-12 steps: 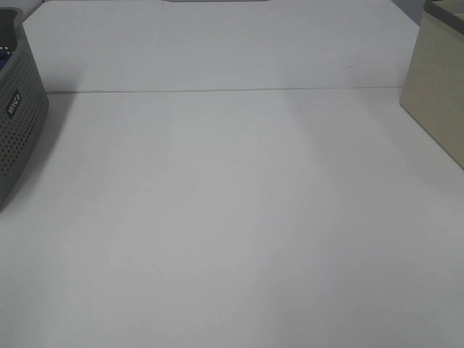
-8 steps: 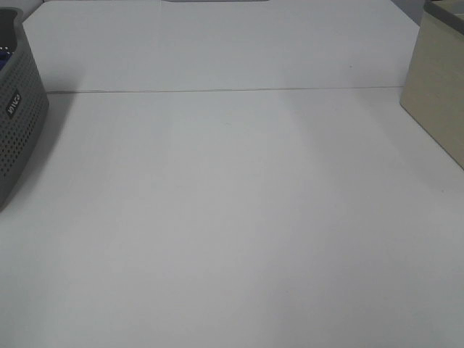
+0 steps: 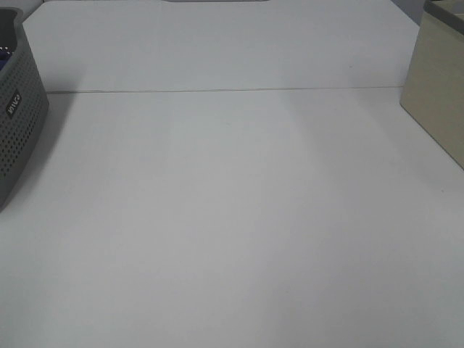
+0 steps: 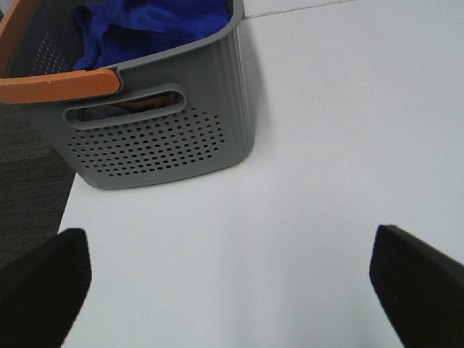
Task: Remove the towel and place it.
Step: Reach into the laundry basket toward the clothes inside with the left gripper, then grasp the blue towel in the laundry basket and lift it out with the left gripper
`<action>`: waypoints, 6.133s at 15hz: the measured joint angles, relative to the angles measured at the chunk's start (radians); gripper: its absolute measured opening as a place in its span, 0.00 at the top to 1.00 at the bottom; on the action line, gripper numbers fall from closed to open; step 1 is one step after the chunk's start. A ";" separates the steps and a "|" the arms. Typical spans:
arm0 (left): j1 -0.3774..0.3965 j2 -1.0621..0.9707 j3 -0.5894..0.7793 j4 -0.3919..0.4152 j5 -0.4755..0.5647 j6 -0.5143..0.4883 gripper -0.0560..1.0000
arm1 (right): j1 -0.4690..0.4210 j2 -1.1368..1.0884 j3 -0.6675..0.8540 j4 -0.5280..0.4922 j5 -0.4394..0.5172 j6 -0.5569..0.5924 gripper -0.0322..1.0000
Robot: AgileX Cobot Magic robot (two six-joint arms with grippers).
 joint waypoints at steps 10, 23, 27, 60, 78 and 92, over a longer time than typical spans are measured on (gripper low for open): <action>0.000 0.000 0.000 -0.090 0.000 -0.002 0.01 | 0.000 0.000 0.000 0.000 0.000 0.000 0.24; 0.000 0.000 0.000 -0.097 0.000 0.014 0.01 | 0.000 0.000 0.000 0.000 0.000 0.000 0.24; 0.000 0.000 0.000 -0.097 0.000 0.014 0.01 | 0.000 0.000 0.000 0.000 0.000 0.000 0.24; 0.059 1.620 -1.163 0.180 0.138 0.866 0.01 | 0.000 0.000 0.000 0.000 0.000 0.000 0.24; 0.257 2.235 -1.375 0.067 -0.065 1.165 0.03 | 0.000 0.000 0.000 0.000 0.000 0.000 0.24; 0.237 2.271 -1.395 0.076 -0.135 1.127 0.95 | 0.000 0.000 0.000 0.003 0.000 0.000 0.24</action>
